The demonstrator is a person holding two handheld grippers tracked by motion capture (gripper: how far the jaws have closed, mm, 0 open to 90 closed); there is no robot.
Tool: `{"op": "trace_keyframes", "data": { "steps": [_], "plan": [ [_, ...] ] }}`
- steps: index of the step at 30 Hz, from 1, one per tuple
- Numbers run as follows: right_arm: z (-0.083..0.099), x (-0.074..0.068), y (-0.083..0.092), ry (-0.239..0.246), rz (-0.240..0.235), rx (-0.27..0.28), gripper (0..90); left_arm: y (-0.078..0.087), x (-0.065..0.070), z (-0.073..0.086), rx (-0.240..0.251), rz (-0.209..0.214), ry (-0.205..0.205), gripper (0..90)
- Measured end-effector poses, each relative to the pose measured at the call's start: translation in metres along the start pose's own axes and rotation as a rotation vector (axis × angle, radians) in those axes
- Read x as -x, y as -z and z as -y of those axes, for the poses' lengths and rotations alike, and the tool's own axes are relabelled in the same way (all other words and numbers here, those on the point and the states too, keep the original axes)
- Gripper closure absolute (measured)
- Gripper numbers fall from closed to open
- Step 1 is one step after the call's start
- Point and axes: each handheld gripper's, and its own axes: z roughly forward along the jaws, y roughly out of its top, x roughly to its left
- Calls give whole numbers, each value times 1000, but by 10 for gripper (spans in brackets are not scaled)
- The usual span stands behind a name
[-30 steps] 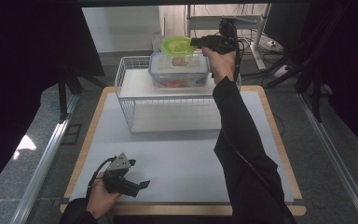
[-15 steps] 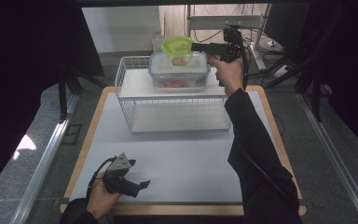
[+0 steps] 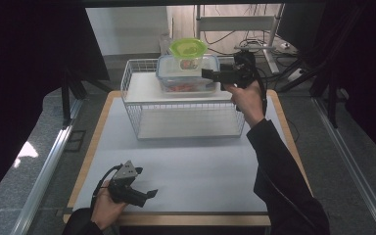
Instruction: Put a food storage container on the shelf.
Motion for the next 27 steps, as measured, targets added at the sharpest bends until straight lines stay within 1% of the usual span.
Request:
{"op": "trace_keyframes", "data": {
  "steps": [1,2,5,6,7,8,9,10,11,12,13,14,18,19,20,21,22,23,24,25,26,27],
  "plan": [
    [0,0,0,0,0,0,101,0,0,0,0,0,0,24],
    [7,-4,4,19,2,-2,95,0,0,0,0,0,0,23],
    [19,-9,10,34,-9,-8,90,0,0,0,0,1,2,23],
    [23,-10,12,45,-10,-12,87,0,0,0,0,1,2,23],
    [23,-10,12,45,-10,-12,87,0,0,0,1,1,2,23],
    [33,-12,15,66,-11,-21,77,0,0,0,1,1,2,24],
    [33,-12,15,66,-11,-21,77,0,0,0,1,1,2,23],
    [44,-14,18,84,-5,-37,64,-1,0,0,0,0,2,23],
    [44,-14,18,84,-5,-37,64,-1,0,0,0,0,2,23],
    [52,-14,21,104,-4,-46,58,-1,0,0,1,0,1,23],
    [52,-14,21,104,-4,-46,58,-1,0,0,-4,-2,-7,23],
    [62,-14,24,118,-1,-56,50,-1,0,0,-4,-4,-7,20],
    [79,-14,31,140,8,-65,44,-1,0,0,-2,-6,-4,18],
    [79,-14,31,140,8,-65,44,-1,0,0,-2,-6,-4,17],
    [87,-14,34,148,12,-70,41,-1,0,0,-3,-6,-4,17],
    [87,-14,34,148,12,-70,41,-1,0,0,-3,-6,-4,17],
    [92,-14,36,151,11,-76,39,-2,0,0,-3,-6,-5,17],
    [100,-13,38,157,12,-87,31,-1,0,0,-2,-6,-8,17],
    [105,-13,40,165,12,-93,27,-1,0,0,-1,-5,-5,17],
    [105,-13,40,165,12,-93,27,-1,0,0,-1,-5,-5,16],
    [114,-13,43,178,20,-103,14,-1,0,0,0,-5,-4,16],
    [117,-13,44,182,24,-103,9,-2,0,0,0,-5,-3,17]
  ]
}}
